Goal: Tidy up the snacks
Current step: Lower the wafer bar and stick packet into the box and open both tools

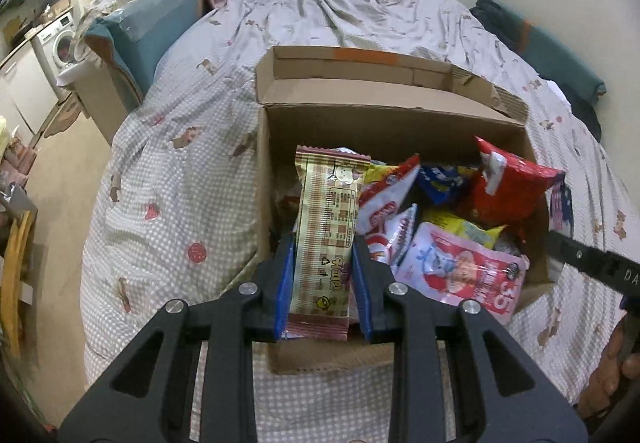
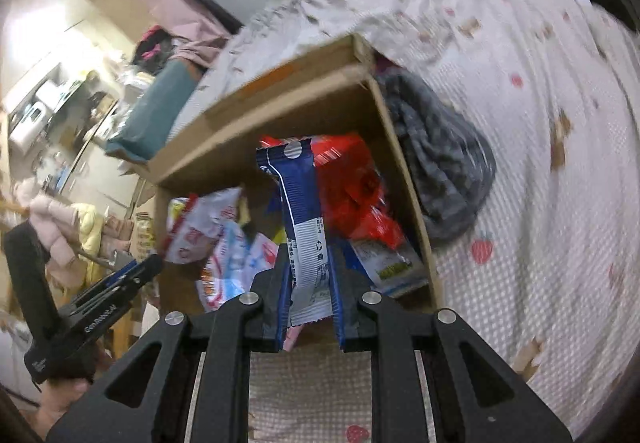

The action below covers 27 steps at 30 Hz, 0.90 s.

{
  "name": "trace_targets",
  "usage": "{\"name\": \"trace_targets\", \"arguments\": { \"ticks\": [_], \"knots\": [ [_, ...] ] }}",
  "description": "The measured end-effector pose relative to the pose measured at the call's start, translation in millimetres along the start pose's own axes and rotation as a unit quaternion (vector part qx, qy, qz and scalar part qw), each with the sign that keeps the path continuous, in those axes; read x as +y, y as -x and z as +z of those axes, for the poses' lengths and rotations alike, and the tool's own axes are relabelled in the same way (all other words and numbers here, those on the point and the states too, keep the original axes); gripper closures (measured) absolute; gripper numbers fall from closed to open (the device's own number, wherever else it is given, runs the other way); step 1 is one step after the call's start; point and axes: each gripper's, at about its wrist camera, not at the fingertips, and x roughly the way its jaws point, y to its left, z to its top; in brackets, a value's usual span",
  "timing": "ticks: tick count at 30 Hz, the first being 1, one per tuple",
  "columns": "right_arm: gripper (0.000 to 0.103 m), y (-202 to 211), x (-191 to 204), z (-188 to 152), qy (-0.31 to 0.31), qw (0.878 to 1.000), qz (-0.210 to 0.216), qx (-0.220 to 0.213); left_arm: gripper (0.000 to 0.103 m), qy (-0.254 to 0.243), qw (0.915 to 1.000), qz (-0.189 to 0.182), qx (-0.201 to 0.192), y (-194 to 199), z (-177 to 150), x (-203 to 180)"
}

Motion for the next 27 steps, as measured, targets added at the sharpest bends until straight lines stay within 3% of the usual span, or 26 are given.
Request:
{"name": "trace_targets", "arguments": {
  "ticks": [11,24,27],
  "knots": [
    [0.084,-10.9,1.4,-1.6,0.008,1.0,-0.018,0.02,0.079,0.003,1.0,-0.008,0.003,-2.5,-2.1,-1.5],
    [0.081,-10.6,6.8,-1.2,0.017,1.0,-0.004,0.021,0.078,-0.004,0.9999,-0.011,-0.007,3.8,-4.5,-10.4],
    [0.081,-10.1,5.4,0.1,0.01,1.0,-0.003,0.02,0.054,0.0,0.9998,-0.019,-0.007,4.5,-5.1,-10.2]
  ]
}}
